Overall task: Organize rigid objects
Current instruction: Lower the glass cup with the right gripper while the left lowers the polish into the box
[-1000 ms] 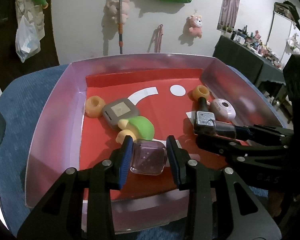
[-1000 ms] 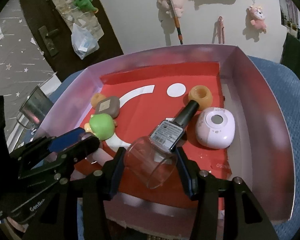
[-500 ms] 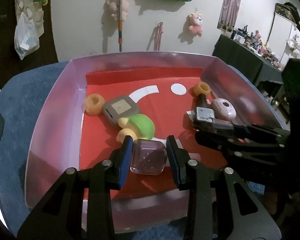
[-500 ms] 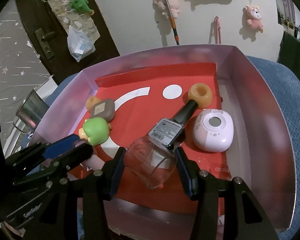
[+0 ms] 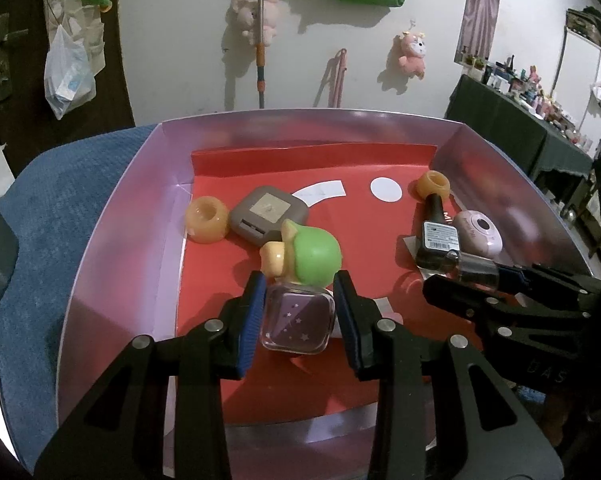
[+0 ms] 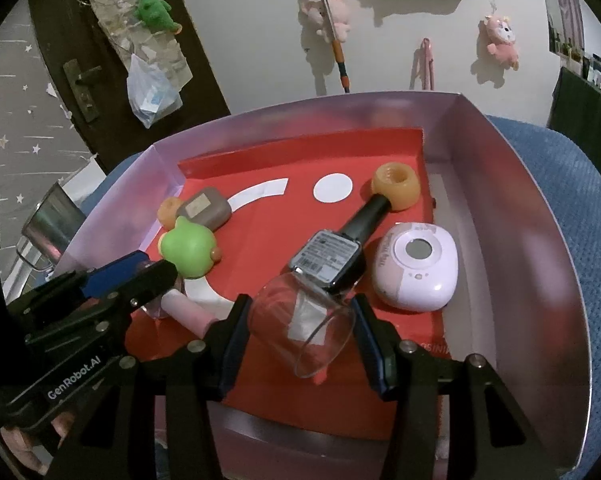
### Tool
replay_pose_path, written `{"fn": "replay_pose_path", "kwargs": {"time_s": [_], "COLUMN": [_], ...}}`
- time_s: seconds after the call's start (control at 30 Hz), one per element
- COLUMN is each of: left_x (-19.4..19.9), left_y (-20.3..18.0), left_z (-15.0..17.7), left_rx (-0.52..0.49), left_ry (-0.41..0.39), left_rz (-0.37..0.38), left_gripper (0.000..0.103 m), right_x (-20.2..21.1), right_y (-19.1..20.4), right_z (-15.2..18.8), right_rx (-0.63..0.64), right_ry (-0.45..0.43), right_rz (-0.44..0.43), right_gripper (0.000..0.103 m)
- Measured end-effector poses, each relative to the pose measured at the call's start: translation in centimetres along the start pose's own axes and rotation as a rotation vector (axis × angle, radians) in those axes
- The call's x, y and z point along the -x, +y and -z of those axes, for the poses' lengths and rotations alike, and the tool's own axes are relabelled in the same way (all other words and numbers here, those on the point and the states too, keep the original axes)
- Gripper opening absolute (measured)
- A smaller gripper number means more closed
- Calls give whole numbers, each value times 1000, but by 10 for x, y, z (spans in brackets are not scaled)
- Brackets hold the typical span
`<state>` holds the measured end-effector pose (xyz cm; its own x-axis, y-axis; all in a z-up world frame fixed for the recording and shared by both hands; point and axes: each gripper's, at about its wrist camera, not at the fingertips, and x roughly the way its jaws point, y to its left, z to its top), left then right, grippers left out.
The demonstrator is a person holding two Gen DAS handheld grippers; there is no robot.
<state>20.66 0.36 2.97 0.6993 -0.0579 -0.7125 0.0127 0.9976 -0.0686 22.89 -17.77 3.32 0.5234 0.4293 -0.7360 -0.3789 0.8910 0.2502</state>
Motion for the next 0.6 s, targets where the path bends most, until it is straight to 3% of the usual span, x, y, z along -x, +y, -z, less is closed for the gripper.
{"fn": "replay_pose_path", "kwargs": {"time_s": [0.47,0.6], "left_x": [1,5], "left_y": [3,2], "left_z": [-1,0], "left_rx": [14,8], "left_ry": [6,-2], "left_rz": [16,17], "left_gripper": [34,42], "right_x": [3,5], "right_y": [-3,-4], "right_z": [0,2], "right_rx": [-20,-19], "right_ry": [5,6], "right_rz": [-16,-21], "right_gripper": [54,54]}}
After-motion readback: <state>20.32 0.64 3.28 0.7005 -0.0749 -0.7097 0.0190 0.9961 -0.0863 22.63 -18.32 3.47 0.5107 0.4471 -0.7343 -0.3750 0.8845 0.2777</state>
